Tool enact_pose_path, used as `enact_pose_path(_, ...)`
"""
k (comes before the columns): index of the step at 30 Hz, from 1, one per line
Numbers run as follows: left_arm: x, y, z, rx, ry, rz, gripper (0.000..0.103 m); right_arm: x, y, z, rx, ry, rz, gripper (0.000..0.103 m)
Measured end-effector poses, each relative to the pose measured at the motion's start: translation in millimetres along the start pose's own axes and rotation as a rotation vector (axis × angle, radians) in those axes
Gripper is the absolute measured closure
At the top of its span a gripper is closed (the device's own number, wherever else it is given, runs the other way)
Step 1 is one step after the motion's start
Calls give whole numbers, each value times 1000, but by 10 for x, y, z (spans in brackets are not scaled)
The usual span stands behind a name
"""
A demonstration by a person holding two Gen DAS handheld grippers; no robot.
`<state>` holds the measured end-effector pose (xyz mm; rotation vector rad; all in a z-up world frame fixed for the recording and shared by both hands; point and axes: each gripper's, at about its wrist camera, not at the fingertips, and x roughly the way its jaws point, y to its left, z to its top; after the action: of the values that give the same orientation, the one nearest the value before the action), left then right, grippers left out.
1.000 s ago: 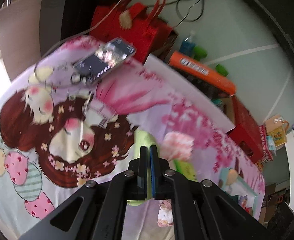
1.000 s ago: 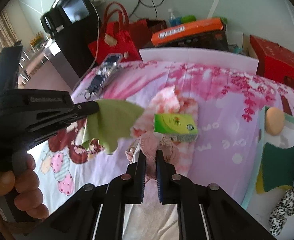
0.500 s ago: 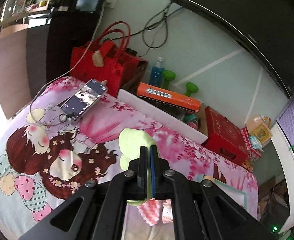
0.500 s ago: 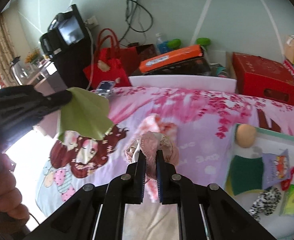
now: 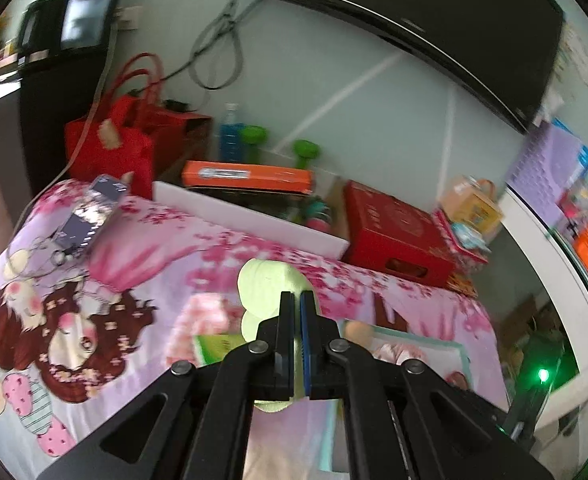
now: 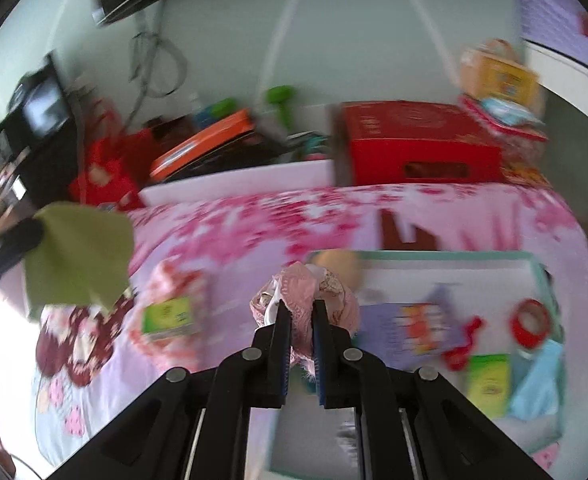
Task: Organize soft objects
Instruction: 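Carry the pink lace cloth and light-green cloth into the tray and release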
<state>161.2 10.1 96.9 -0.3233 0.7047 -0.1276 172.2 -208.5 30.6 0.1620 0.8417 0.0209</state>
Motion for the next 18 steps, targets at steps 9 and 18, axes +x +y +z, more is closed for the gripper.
enact_pose_path(9, 88, -704, -202, 155, 56, -123, 101, -166, -904, -10, 210, -19, -143, 93)
enact_pose_path(18, 281, -1327, -540, 283, 162, -225, 101, -350, -1610, -132, 357, -16, -256, 92)
